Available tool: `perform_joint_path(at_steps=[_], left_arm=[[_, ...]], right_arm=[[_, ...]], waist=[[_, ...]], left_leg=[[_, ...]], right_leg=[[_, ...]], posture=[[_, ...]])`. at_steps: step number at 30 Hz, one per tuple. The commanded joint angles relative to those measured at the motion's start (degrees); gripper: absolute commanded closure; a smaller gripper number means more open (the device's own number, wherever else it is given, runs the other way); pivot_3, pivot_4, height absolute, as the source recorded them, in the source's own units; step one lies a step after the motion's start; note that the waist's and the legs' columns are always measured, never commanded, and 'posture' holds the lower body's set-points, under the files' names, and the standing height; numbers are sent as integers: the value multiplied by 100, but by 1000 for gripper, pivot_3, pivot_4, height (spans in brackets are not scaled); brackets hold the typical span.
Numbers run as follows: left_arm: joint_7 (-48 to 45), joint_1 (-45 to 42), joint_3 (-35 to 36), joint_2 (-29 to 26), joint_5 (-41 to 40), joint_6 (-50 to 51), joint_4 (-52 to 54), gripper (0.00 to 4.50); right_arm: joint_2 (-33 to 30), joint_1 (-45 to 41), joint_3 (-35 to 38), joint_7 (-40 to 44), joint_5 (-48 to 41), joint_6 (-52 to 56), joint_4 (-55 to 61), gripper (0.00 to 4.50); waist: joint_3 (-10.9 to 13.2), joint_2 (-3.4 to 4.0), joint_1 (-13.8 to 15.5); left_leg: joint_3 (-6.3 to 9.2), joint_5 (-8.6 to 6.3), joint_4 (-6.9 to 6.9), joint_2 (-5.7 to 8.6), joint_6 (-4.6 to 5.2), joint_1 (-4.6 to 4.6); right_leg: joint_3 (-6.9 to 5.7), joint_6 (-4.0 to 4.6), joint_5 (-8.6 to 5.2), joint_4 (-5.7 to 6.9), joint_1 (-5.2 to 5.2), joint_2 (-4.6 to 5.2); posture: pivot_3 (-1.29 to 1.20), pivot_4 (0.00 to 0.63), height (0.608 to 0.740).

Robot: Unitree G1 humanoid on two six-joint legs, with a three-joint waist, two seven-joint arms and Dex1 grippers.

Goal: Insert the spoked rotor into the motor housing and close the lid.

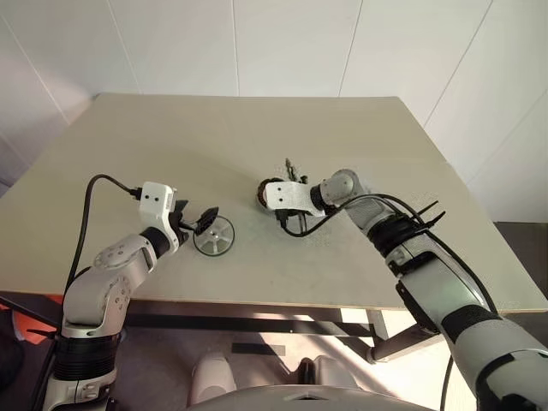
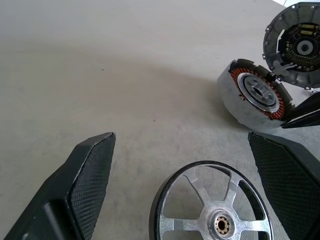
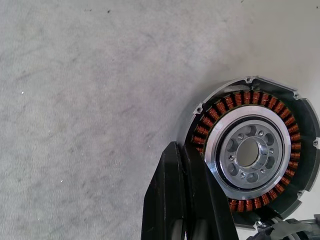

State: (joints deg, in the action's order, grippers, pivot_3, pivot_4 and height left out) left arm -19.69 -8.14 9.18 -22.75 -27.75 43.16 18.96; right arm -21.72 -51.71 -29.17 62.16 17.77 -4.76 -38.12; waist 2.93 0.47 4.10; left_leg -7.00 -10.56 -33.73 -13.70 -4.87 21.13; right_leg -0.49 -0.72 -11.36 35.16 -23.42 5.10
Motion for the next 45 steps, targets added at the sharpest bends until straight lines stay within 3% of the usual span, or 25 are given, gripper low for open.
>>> perform_joint_path(at_steps=[1, 15, 44, 45], left_arm=[[14, -63, -3, 1, 14, -57, 175, 0], [-6, -87, -28, -4, 31, -71, 109, 0], [-26, -93, -89, 36, 66, -124, 14, 0], [-26, -98, -92, 37, 69, -127, 6, 0]], right_arm=[[-285, 133, 250, 279, -216, 124, 1003, 4494], [-755, 1099, 279, 629, -438, 1116, 3035, 4494], [-1149, 1315, 205, 730, -468, 1368, 3714, 4494], [-1144, 1307, 205, 738, -479, 1381, 3697, 4310]], waist=[[0, 0, -9], [0, 0, -9], [0, 0, -13], [0, 0, -14]], left_leg=[[0, 0, 0, -1, 1, 0], [-2, 0, -8, -4, 1, -6], [-2, -2, -19, -4, 4, -6], [-2, -3, -19, -4, 4, -6]], right_leg=[[0, 0, 0, 0, 0, -1], [5, 0, 0, 9, 0, -4], [8, -1, 0, 15, 0, -4], [8, -1, 0, 15, 0, -4]], posture=[[0, 0, 740], [0, 0, 740], [0, 0, 740], [0, 0, 740]])
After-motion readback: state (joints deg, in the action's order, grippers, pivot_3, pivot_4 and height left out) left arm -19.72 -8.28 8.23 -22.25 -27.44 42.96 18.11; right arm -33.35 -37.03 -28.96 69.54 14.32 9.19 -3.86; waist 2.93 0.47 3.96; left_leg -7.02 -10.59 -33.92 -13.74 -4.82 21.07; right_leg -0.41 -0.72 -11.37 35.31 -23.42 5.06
